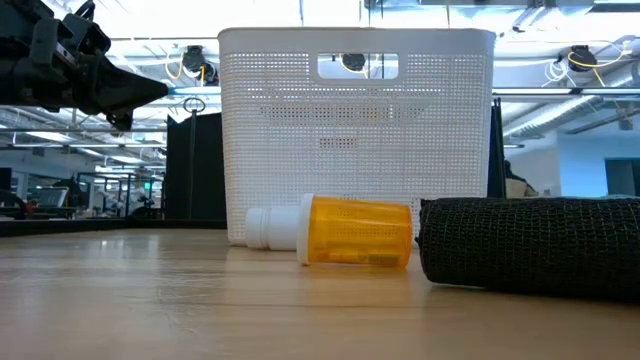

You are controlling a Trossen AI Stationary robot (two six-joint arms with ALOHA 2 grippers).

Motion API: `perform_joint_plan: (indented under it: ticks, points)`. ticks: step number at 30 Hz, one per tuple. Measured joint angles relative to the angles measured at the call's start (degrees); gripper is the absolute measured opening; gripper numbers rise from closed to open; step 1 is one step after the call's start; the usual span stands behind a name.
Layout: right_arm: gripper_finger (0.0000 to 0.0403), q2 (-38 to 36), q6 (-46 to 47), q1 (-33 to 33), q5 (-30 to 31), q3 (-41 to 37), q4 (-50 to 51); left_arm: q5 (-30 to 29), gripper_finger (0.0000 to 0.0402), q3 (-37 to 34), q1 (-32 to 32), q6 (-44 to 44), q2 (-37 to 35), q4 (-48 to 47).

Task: Pick & place medical supplies in basket/bin
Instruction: Put the green bandage into the bin

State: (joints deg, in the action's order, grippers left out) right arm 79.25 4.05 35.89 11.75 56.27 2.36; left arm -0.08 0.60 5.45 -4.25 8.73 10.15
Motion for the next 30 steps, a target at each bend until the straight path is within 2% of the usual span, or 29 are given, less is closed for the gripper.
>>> perform_joint_plan:
  ticks: [4, 8, 12, 14, 17, 24, 30]
  points:
    - [0.0066, -9.02, -5.61, -0.93, -2.25, -1.58, -0.93, 0.00, 0.0026, 0.00, 0.00, -0.22, -0.02, -0.02]
    - [0.0061, -19.46, -9.41, -1.38, -2.89, -6.70, -1.54, 0.00, 0.0026, 0.00, 0.01, -0.81, -0.02, 0.00]
    - [0.0066, -30.85, -11.15, -2.88, -2.52, -16.40, -12.52, 0.00, 0.0026, 0.00, 0.01, -0.80, -0.02, -0.01]
    - [0.0065, -35.79, -10.58, -4.35, -0.50, -21.87, -18.54, 0.00, 0.0026, 0.00, -0.01, -0.80, -0.02, 0.00]
    - [0.0060, -41.83, -8.85, -6.89, 0.21, -29.72, -23.08, 0.00, 0.0026, 0.00, -0.01, -0.79, -0.02, -0.02]
    - [0.0062, -50.10, -3.61, -9.95, 0.05, -43.31, -34.11, -0.02, 0.0026, 0.00, -0.01, -0.76, -0.02, -0.02]
    - [0.0062, -51.06, -3.19, -10.94, 0.17, -45.73, -38.89, -0.04, 0.0026, 0.00, 0.00, 0.00, -0.01, -0.02]
